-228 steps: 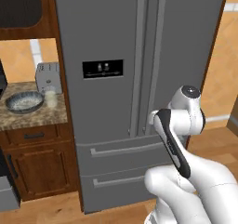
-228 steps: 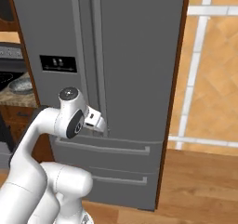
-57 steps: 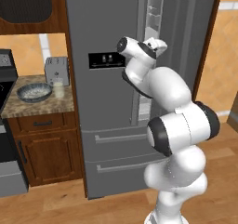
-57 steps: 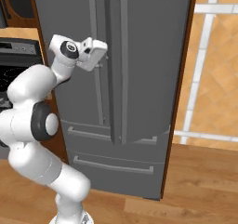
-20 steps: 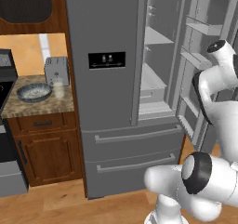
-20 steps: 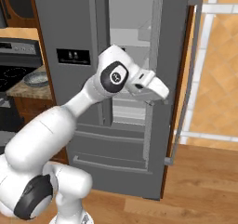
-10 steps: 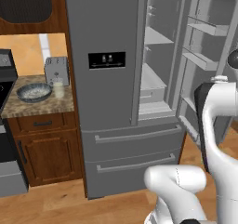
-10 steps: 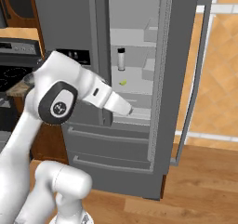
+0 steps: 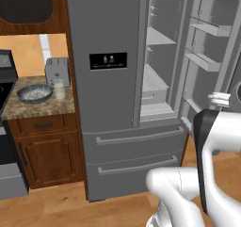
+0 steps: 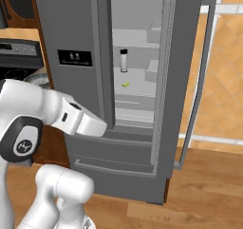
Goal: Grab a lemon wedge from the fridge and one ice cube from the ice bowl, and put them in the glass of lemonade.
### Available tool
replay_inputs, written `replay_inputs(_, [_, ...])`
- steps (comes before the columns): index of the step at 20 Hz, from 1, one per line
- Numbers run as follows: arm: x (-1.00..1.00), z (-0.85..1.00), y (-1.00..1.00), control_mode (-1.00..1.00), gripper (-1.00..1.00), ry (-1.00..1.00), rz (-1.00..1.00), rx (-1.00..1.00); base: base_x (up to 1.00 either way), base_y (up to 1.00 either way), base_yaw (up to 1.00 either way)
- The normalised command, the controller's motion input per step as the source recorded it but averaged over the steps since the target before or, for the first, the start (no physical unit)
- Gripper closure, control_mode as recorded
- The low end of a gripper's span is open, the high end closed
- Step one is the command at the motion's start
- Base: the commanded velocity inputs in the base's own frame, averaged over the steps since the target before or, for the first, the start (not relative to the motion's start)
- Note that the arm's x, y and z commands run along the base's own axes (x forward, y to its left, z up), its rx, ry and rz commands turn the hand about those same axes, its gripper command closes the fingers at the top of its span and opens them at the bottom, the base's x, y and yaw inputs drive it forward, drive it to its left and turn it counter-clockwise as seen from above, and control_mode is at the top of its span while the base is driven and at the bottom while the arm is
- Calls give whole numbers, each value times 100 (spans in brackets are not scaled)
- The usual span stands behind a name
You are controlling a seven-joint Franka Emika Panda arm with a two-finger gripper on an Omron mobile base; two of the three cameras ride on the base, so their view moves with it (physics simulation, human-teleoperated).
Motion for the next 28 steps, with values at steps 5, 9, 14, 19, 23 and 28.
replay_inputs(5, [0,0,0,-100,-100,0,0,0,0,0,0])
replay_inputs(9, [0,0,0,-100,-100,0,0,0,0,0,0])
replay_inputs(14, [0,0,0,-100,-100,0,0,0,0,0,0])
replay_inputs(19, [0,0,0,-100,-100,0,0,0,0,0,0])
replay_inputs(23, [0,0,0,-100,-100,0,0,0,0,0,0])
replay_inputs(28, [0,0,0,-100,-100,0,0,0,0,0,0])
